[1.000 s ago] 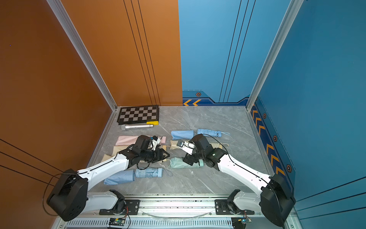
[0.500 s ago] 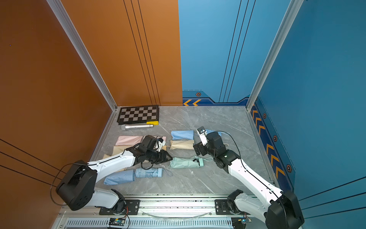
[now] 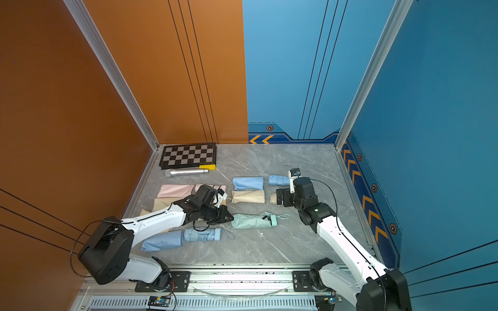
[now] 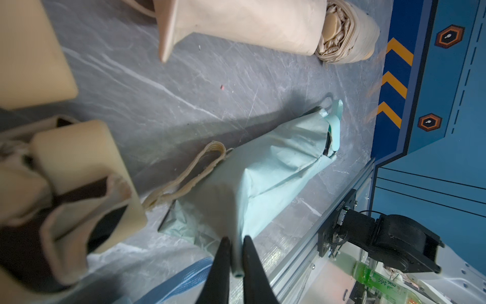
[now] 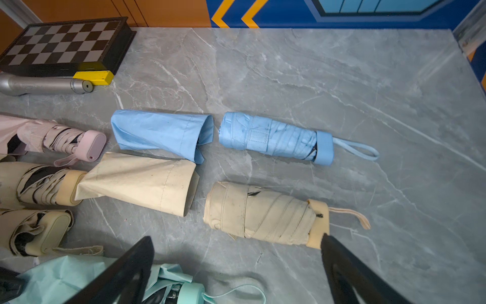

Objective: Take umbrellas out of sleeves
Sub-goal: Take out the umbrella from the umbrella sleeve.

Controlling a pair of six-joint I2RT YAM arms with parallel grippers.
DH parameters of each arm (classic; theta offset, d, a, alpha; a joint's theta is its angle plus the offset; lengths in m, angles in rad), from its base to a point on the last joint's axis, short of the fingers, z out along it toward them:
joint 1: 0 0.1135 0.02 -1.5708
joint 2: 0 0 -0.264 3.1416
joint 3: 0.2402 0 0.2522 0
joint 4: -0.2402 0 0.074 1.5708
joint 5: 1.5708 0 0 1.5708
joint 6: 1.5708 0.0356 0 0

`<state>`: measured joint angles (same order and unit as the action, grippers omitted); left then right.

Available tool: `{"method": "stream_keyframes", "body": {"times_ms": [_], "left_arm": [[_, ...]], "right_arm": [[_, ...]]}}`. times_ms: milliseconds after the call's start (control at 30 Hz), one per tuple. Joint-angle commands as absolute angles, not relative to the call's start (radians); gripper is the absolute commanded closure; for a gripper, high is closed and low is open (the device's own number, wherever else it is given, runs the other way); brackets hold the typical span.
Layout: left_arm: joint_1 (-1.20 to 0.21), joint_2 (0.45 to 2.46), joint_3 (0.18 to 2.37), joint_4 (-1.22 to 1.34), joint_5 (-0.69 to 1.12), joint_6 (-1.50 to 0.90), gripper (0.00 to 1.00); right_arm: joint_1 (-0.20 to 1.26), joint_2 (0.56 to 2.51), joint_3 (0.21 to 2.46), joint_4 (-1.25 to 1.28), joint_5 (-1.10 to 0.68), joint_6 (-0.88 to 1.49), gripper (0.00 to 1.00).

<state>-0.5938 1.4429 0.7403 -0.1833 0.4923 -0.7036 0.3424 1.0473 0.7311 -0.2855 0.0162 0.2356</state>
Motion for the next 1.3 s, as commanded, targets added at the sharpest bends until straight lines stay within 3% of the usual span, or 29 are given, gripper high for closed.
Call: {"method": "stream_keyframes", "body": {"times_ms": [0, 133, 367, 900, 1267], "left_arm": [[-0.605, 1.438, 0.752, -0.214, 0.467, -0.692, 0.91], [-0.605, 1.436, 0.753, -0.213, 0.462, -0.687, 0.95], [-0.606, 1.426, 0.752, -0.213, 0.46, -0.678, 0.97], [-0.606, 1.431, 0.762, -0.215, 0.462, -0.673, 0.98], [-0.611, 1.434, 0.761, -0.213, 0.457, -0.675, 0.98]], "right_arm": [[0.312, 1.08, 0.745, -0.436, -0.019, 0.374, 0.0], [0.304, 1.11, 0.745, -0.509, -0.033, 0.437, 0.09], [0.416, 1.122, 0.722, -0.511, -0.055, 0.463, 0.11], [0.544, 1.32, 0.724, -0.476, -0.089, 0.539, 0.32], [0.558, 1.374, 0.701, -0.451, -0.086, 0.548, 0.56]]}}
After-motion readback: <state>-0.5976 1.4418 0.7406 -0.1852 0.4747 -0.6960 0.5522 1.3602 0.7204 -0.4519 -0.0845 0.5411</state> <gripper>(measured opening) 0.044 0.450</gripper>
